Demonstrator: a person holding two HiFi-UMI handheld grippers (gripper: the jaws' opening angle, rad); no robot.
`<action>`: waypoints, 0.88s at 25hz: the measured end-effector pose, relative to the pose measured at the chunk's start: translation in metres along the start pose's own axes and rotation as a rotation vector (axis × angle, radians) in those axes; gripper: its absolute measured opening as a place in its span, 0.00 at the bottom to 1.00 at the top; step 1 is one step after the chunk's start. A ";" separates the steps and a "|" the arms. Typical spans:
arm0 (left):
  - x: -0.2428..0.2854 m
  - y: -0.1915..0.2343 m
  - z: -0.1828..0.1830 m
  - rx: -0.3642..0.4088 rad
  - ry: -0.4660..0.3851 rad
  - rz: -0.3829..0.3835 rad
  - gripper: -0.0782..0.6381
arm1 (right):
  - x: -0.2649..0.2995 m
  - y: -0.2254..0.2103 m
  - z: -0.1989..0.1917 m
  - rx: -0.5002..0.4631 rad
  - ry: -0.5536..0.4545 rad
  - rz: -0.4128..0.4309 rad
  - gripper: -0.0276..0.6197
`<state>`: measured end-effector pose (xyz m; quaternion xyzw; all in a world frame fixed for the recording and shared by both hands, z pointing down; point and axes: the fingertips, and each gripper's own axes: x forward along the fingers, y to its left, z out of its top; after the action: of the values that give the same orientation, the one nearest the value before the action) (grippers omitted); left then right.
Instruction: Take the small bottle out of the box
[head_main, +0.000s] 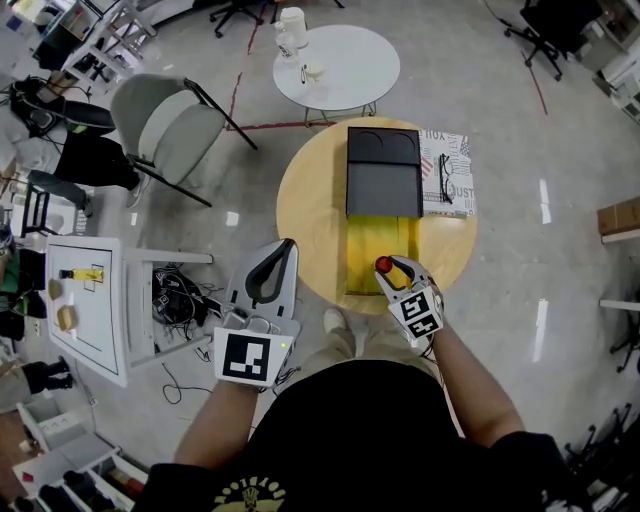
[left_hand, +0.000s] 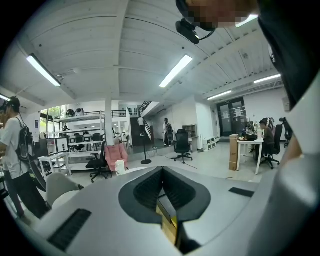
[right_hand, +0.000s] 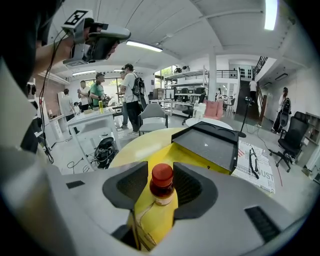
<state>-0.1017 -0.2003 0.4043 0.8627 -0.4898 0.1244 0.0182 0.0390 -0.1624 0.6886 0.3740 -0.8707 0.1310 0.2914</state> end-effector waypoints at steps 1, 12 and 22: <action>0.000 0.000 -0.001 0.001 0.003 0.000 0.13 | 0.000 0.000 -0.001 0.000 0.002 0.000 0.31; 0.000 -0.002 -0.007 -0.003 0.022 0.005 0.13 | 0.010 -0.004 -0.008 -0.019 0.013 -0.029 0.29; -0.002 -0.001 0.001 -0.009 -0.007 0.005 0.13 | -0.007 -0.011 0.006 0.028 -0.028 -0.068 0.28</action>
<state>-0.1019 -0.1981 0.4031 0.8619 -0.4925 0.1189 0.0201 0.0485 -0.1689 0.6794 0.4091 -0.8597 0.1277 0.2781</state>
